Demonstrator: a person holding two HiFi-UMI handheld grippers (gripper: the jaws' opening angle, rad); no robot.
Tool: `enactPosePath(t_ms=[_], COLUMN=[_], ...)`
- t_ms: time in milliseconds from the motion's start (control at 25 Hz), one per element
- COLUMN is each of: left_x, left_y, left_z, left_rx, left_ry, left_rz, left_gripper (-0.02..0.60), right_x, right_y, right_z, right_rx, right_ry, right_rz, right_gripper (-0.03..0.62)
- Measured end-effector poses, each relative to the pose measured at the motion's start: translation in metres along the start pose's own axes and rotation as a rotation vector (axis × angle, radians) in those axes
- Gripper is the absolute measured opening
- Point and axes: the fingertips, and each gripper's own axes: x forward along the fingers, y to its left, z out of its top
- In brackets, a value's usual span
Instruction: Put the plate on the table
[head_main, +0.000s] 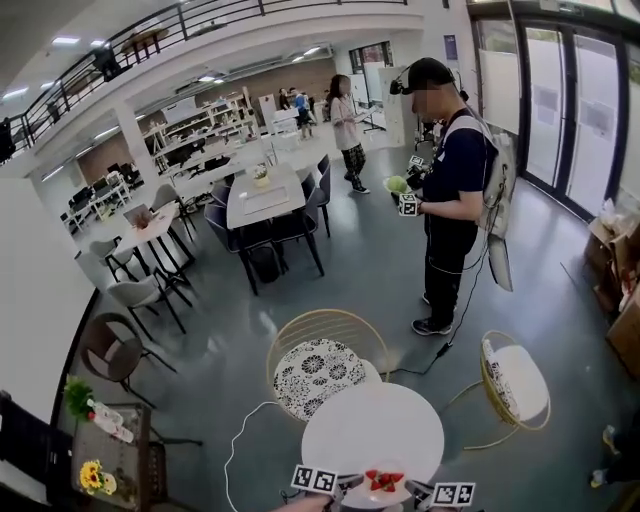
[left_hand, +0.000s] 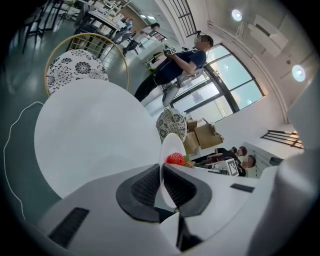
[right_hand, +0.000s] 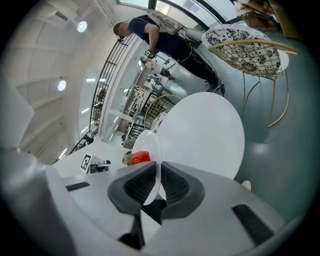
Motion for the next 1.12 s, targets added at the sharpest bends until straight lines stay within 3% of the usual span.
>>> enactPosePath(t_ms=[200,480,720,880,1120], left_x=[-0.001,-0.004,0.005,0.012,0.035], left_y=[0.012,0.035,0.064,0.062,0.054], left_z=[-0.002,0.003,-0.004,0.049,0.065], left_rx=[-0.057,-0.076,-0.092,-0.04,-0.025], left_ry=[-0.065,-0.071,-0.053,-0.045,0.042], left_rz=[0.039,0.094,0.056,0.093,0.063], left_gripper=[0.015,0.015,0.015,0.015,0.015], right_x=[0.018,0.045,0.069,0.075,0.064], right_y=[-0.002,-0.009,-0.024,-0.03,-0.026], right_z=[0.005,-0.001,-0.015,0.038,0.051], right_rx=[-0.017,0.016,0.048,-0.029,0.011], right_ry=[0.094,0.154,0.128,0.122,0.109], right_rz=[0.033,0.047,0.109,-0.032,-0.1], right_gripper=[0.026,0.026,0.026,0.026,0.026])
